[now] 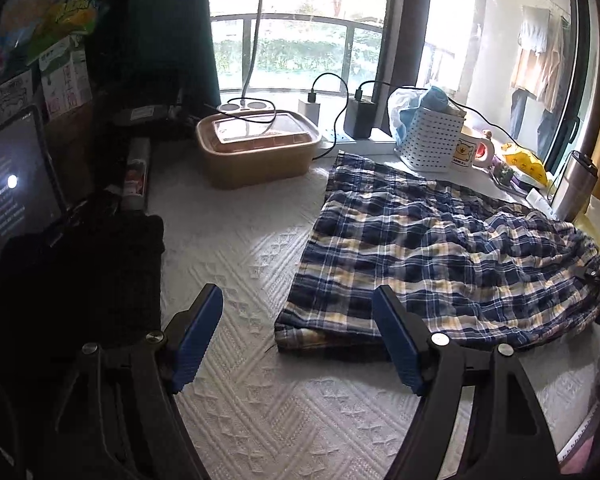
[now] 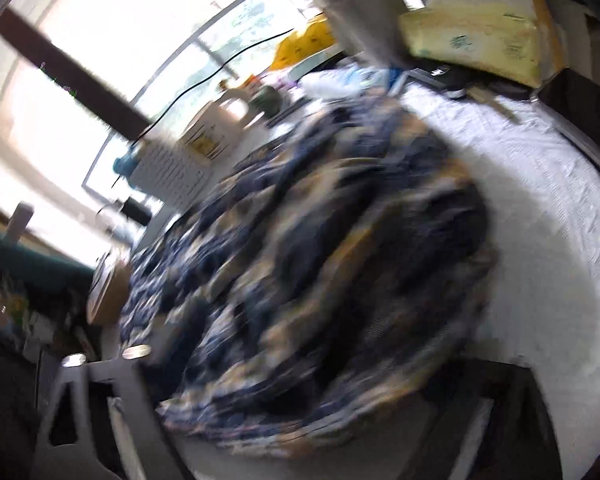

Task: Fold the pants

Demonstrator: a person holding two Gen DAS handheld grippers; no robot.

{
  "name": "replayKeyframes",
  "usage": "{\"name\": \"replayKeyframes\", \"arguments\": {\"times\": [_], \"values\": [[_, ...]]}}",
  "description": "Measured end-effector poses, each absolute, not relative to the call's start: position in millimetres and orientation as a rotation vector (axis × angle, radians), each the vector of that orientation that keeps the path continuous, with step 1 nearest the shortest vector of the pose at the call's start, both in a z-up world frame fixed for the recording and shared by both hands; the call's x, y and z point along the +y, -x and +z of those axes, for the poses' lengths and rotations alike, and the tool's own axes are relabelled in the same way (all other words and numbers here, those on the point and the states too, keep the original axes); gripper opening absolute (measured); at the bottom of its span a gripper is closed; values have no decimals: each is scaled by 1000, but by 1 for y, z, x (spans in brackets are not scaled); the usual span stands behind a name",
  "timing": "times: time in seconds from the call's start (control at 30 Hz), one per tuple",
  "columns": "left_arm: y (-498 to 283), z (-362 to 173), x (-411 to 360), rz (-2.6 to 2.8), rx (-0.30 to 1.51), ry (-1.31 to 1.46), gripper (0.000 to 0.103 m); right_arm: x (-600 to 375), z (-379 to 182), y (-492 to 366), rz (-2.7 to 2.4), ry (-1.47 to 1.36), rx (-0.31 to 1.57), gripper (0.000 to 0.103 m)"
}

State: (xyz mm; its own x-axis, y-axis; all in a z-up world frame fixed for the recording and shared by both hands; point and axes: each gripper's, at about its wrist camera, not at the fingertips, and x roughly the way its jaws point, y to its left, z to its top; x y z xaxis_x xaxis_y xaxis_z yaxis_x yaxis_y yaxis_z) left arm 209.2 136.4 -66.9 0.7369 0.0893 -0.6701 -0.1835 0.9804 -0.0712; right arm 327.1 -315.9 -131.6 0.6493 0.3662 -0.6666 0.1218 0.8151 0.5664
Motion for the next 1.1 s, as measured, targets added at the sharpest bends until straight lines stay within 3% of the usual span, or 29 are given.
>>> {"name": "replayKeyframes", "arguments": {"times": [0.07,0.2,0.27,0.47,0.77,1.1], "values": [[-212,-64,133,148,726,128,77,-326,-136,-332,138,-648,868,47],[-218,-61,126,135,725,121,77,-333,-141,-335,158,-669,870,26],[-220,-60,122,126,728,120,77,-333,-141,-335,165,-669,865,22],[-223,-51,105,88,718,103,77,-354,-135,-333,142,-648,839,17],[-222,-55,103,53,714,127,77,-371,-115,-333,128,-622,836,17],[-210,-70,133,42,710,207,77,-312,-33,-326,119,-413,695,17]]}}
